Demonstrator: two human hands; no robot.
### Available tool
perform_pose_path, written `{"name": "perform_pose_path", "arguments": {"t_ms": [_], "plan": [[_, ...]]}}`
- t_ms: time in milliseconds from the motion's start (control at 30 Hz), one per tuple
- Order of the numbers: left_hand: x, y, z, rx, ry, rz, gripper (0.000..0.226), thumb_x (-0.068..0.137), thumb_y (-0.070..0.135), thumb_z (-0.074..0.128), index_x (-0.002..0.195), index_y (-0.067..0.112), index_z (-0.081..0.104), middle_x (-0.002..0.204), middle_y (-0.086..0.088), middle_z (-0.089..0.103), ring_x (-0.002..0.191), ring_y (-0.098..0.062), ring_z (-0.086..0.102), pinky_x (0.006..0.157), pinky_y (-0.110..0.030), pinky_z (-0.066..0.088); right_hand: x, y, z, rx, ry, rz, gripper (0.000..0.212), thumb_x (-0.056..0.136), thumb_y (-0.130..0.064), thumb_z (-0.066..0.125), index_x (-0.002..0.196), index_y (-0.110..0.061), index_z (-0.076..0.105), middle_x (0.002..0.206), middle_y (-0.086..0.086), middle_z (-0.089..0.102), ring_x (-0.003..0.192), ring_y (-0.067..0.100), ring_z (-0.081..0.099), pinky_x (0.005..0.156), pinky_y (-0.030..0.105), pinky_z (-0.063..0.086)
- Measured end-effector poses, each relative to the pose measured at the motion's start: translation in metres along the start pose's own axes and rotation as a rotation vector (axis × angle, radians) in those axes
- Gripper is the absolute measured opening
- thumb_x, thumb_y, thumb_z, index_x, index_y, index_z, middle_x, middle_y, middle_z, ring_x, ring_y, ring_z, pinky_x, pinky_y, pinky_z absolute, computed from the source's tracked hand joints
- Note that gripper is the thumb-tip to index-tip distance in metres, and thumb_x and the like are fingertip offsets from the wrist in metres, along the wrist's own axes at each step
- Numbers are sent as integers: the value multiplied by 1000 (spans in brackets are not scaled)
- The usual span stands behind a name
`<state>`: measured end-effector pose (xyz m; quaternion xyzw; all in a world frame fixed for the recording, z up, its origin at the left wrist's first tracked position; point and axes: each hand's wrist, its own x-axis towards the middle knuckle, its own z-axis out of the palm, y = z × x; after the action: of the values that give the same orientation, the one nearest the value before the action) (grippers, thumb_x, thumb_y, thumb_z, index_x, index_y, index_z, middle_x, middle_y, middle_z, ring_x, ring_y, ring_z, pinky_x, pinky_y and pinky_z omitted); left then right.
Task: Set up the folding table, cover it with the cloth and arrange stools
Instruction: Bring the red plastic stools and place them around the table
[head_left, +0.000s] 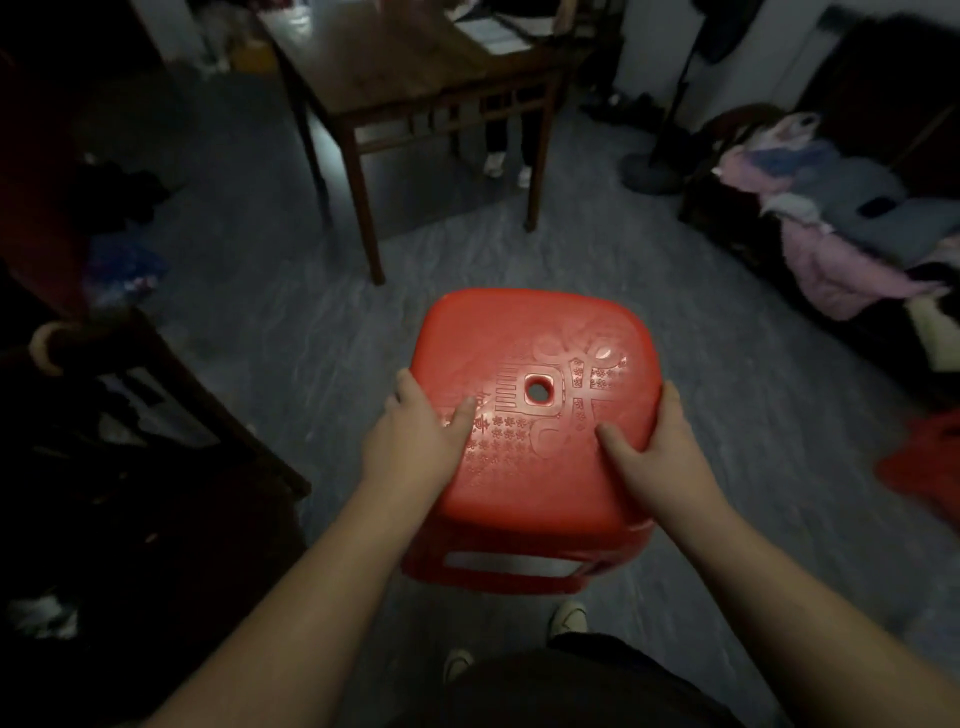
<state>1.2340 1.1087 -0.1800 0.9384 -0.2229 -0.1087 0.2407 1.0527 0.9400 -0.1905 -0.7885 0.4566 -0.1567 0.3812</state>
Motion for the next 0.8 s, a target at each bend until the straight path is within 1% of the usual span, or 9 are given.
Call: {"name": "perform_pose_path", "arguments": {"t_ms": [133, 167, 233, 300, 433, 500, 633, 700, 800], "plan": [[15, 53, 18, 37, -37, 117, 85, 91, 66, 45, 148, 7, 23, 134, -19, 55, 116, -39, 59, 90, -46, 47, 13, 24, -41, 11, 95, 57, 95, 76, -59, 63, 152, -22, 21, 145, 8, 47, 129, 28, 51, 105, 46, 45], [18, 69, 25, 44, -50, 139, 85, 91, 67, 45, 147, 8, 24, 133, -19, 56, 115, -39, 59, 90, -46, 47, 18, 32, -52, 20, 113, 80, 95, 77, -59, 64, 153, -23, 19, 147, 8, 46, 130, 27, 50, 106, 45, 44], [26, 102, 42, 62, -77, 184, 83, 90, 68, 44, 147, 9, 26, 131, -18, 57, 114, -39, 59, 89, -45, 47, 27, 50, -74, 41, 155, 113, 90, 84, -49, 68, 154, -24, 18, 147, 8, 44, 130, 27, 50, 104, 40, 43], [33, 138, 62, 71, -99, 236, 83, 89, 69, 44, 145, 11, 28, 129, -17, 58, 113, -38, 60, 88, -45, 47, 38, 72, -98, 51, 205, 146, 89, 86, -44, 68, 155, -23, 16, 148, 9, 43, 131, 27, 49, 105, 41, 42], [46, 221, 114, 94, -157, 334, 83, 87, 72, 44, 143, 12, 30, 128, -14, 59, 112, -37, 61, 87, -45, 48, 69, 131, -146, 74, 281, 232, 95, 86, -47, 67, 158, -19, 11, 154, 11, 37, 137, 28, 43, 112, 43, 38], [50, 266, 142, 100, -188, 377, 82, 87, 71, 45, 142, 12, 31, 128, -14, 59, 112, -38, 60, 86, -45, 48, 86, 160, -174, 89, 317, 269, 96, 85, -49, 66, 157, -19, 10, 153, 13, 37, 136, 29, 44, 112, 43, 38], [54, 355, 195, 125, -245, 458, 81, 87, 71, 45, 140, 12, 32, 127, -13, 60, 110, -37, 62, 87, -45, 49, 113, 213, -233, 90, 368, 377, 93, 88, -44, 66, 157, -16, 10, 152, 18, 37, 136, 32, 43, 110, 38, 36], [53, 397, 222, 130, -276, 505, 81, 86, 73, 45, 138, 12, 33, 125, -13, 62, 108, -37, 63, 86, -46, 51, 125, 239, -263, 94, 414, 406, 94, 87, -46, 66, 157, -16, 12, 150, 19, 40, 134, 34, 44, 110, 42, 39], [49, 455, 260, 139, -328, 578, 76, 87, 71, 47, 132, 11, 36, 121, -14, 62, 105, -37, 63, 83, -45, 51, 137, 273, -304, 95, 470, 473, 94, 86, -45, 67, 157, -16, 11, 151, 20, 39, 136, 35, 42, 110, 44, 38]]}}
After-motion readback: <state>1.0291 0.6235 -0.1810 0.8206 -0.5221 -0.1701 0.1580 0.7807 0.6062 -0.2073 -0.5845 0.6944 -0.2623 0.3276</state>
